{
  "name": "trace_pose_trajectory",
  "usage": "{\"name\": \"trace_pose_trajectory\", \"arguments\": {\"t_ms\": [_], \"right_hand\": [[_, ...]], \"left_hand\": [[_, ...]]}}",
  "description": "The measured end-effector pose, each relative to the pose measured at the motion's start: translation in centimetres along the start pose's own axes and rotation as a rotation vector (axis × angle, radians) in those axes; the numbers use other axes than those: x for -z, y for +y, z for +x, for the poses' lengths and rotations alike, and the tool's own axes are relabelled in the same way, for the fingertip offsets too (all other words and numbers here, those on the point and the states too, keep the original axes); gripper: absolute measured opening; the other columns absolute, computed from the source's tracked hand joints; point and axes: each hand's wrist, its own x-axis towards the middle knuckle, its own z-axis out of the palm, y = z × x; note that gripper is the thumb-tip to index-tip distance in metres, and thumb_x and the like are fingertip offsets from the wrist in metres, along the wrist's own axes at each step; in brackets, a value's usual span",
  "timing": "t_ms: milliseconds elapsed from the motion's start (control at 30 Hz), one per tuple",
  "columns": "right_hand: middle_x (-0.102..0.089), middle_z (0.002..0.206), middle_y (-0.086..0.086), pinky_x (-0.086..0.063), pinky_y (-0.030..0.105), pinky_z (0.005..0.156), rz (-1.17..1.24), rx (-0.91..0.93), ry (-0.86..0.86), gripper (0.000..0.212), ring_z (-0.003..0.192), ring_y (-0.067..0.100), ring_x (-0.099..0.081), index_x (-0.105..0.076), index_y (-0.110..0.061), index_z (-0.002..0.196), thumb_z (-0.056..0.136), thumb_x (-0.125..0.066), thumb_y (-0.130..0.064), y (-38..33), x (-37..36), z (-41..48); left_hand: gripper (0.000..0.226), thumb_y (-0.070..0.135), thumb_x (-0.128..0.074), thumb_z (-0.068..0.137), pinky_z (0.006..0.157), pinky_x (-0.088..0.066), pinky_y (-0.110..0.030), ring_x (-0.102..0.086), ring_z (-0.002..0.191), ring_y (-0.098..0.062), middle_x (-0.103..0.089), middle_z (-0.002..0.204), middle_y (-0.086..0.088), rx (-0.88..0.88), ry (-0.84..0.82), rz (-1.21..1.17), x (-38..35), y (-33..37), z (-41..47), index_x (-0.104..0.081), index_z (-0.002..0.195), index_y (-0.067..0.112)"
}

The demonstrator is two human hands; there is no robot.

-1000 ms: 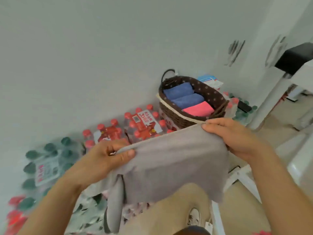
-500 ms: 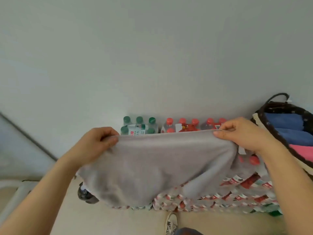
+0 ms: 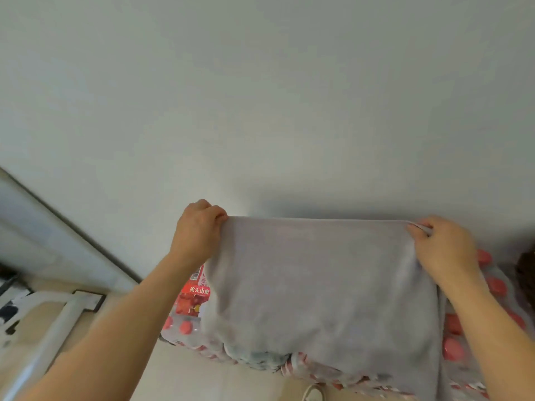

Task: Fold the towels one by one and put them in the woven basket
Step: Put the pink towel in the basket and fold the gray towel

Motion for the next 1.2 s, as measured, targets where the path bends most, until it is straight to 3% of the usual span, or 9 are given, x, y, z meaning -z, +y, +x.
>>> {"name": "trace_pose_trajectory", "arguments": {"t_ms": [100, 200, 367, 500, 700, 867, 1033, 1133, 1200], "right_hand": [[-0.061, 0.092, 0.030, -0.045, 0.044, 0.076, 0.050, -0.077, 0.203, 0.019, 0.086, 0.045, -0.056, -0.065, 0.000, 0.091, 0.086, -0.056, -0.015, -0.6, -1.4, 0.2], [-0.051, 0.112, 0.032, -0.038, 0.047, 0.090, 0.062, -0.114, 0.269, 0.035, 0.103, 0.046, -0.048, -0.060, -0.001, 0.115, 0.080, -0.058, -0.001, -2.9, -2.5, -1.6], [-0.052, 0.134, 0.023, -0.044, 0.052, 0.097, -0.055, 0.230, -0.146, 0.059, 0.123, 0.038, -0.051, -0.052, -0.009, 0.132, 0.083, -0.041, -0.040, -11.4, -7.3, -9.8], [0.003, 0.161, 0.004, -0.010, 0.052, 0.115, -0.172, 0.236, -0.564, 0.067, 0.148, 0.020, 0.000, -0.002, -0.041, 0.150, 0.088, -0.018, -0.059, -17.1, -10.9, -13.2], [0.016, 0.160, -0.001, -0.001, 0.054, 0.115, -0.260, 0.211, -0.607, 0.077, 0.147, 0.017, 0.013, 0.013, -0.047, 0.145, 0.070, 0.011, -0.064, -19.6, -12.8, -13.1], [0.021, 0.158, 0.001, 0.000, 0.053, 0.114, -0.249, 0.222, -0.616, 0.078, 0.146, 0.019, 0.015, 0.012, -0.046, 0.146, 0.070, 0.013, -0.065, -22.1, -13.8, -12.9], [0.016, 0.159, 0.000, -0.004, 0.046, 0.118, -0.187, 0.253, -0.631, 0.079, 0.147, 0.017, 0.010, 0.001, -0.041, 0.149, 0.073, 0.006, -0.062, -21.8, -13.9, -12.4], [-0.028, 0.156, 0.003, -0.034, 0.047, 0.110, -0.126, 0.250, -0.508, 0.066, 0.142, 0.018, -0.030, -0.035, -0.023, 0.146, 0.083, -0.022, -0.042, -20.5, -12.8, -12.1], [-0.046, 0.146, 0.004, -0.045, 0.047, 0.099, -0.197, 0.223, -0.444, 0.058, 0.130, 0.020, -0.048, -0.047, -0.018, 0.138, 0.081, -0.046, -0.028, -19.0, -12.1, -12.6]], "left_hand": [[0.019, 0.007, -0.055, 0.090, 0.072, -0.038, -0.029, -0.055, 0.088, -0.029, -0.061, 0.092, -0.009, -0.041, -0.025, -0.039, -1.7, 0.2, 2.2, -0.073, 0.094, 0.011], [0.016, 0.014, -0.056, 0.090, 0.073, -0.038, -0.027, -0.059, 0.088, -0.024, -0.064, 0.094, -0.005, 0.033, -0.095, -0.122, -3.6, 0.3, 3.3, -0.070, 0.097, 0.013], [0.017, 0.033, -0.066, 0.085, 0.062, -0.041, -0.018, -0.060, 0.077, -0.010, -0.064, 0.085, 0.008, 0.278, -0.359, -0.420, -6.2, -2.3, 2.9, -0.061, 0.100, 0.027], [0.016, 0.031, -0.066, 0.086, 0.059, -0.045, -0.020, -0.060, 0.073, -0.015, -0.065, 0.083, 0.001, 0.378, -0.554, -0.628, -7.2, -4.8, 2.7, -0.066, 0.092, 0.015], [0.036, 0.035, -0.062, 0.090, 0.053, -0.038, -0.022, -0.047, 0.055, -0.014, -0.052, 0.061, -0.003, 0.542, -0.560, -0.920, -7.1, -5.7, 5.0, -0.059, 0.069, 0.006], [0.036, 0.042, -0.065, 0.082, 0.059, -0.036, -0.031, -0.046, 0.063, -0.021, -0.050, 0.066, -0.008, 0.575, -0.415, -0.698, -8.4, -7.4, 6.4, -0.056, 0.069, 0.009], [0.022, 0.028, -0.071, 0.079, 0.068, -0.044, -0.031, -0.050, 0.089, -0.018, -0.053, 0.099, 0.001, 0.075, -0.076, -0.250, -6.6, -5.4, 2.8, -0.060, 0.096, 0.019], [0.031, 0.037, -0.055, 0.089, 0.091, -0.049, -0.038, -0.053, 0.116, -0.025, -0.057, 0.125, -0.007, -0.412, -0.207, -0.221, -7.2, -2.5, -1.0, -0.062, 0.116, 0.022], [0.050, 0.047, -0.034, 0.097, 0.109, -0.037, -0.046, -0.038, 0.136, -0.030, -0.043, 0.146, -0.012, -0.541, -0.325, -0.105, -8.3, -1.5, -2.9, -0.047, 0.137, 0.021]]}}
